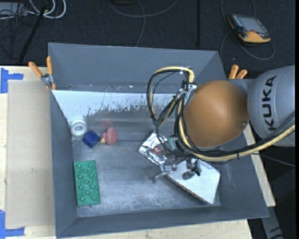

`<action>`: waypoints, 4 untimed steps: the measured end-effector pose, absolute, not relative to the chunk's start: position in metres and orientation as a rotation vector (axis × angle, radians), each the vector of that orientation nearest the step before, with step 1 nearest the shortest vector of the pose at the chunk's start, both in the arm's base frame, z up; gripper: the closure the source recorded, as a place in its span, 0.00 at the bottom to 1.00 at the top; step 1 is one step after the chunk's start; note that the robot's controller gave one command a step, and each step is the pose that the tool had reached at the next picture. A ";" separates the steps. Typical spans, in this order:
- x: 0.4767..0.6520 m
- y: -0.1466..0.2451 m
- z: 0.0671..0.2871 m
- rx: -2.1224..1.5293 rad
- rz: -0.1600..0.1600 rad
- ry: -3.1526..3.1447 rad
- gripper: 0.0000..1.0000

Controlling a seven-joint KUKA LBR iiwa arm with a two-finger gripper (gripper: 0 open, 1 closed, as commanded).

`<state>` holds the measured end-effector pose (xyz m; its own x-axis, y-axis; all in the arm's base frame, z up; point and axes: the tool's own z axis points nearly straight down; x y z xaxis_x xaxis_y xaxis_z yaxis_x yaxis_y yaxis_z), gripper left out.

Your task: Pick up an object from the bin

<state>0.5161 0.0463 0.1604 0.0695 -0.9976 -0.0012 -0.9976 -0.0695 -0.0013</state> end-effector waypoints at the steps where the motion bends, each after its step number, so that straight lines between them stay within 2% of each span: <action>1: 0.589 0.047 0.086 -2.394 0.005 2.033 0.00; 2: 0.613 0.048 0.075 -2.461 0.004 1.951 0.00; 3: 0.612 0.048 0.076 -2.457 0.006 1.957 1.00; 4: 0.562 0.093 0.195 -2.469 -0.002 1.933 1.00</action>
Offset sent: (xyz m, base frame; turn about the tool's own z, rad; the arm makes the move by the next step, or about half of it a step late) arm 0.0722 0.0007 -0.0701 -0.0978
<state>0.5625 0.0935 0.1949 0.2397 -0.9709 -0.0026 -0.9708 -0.2396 -0.0053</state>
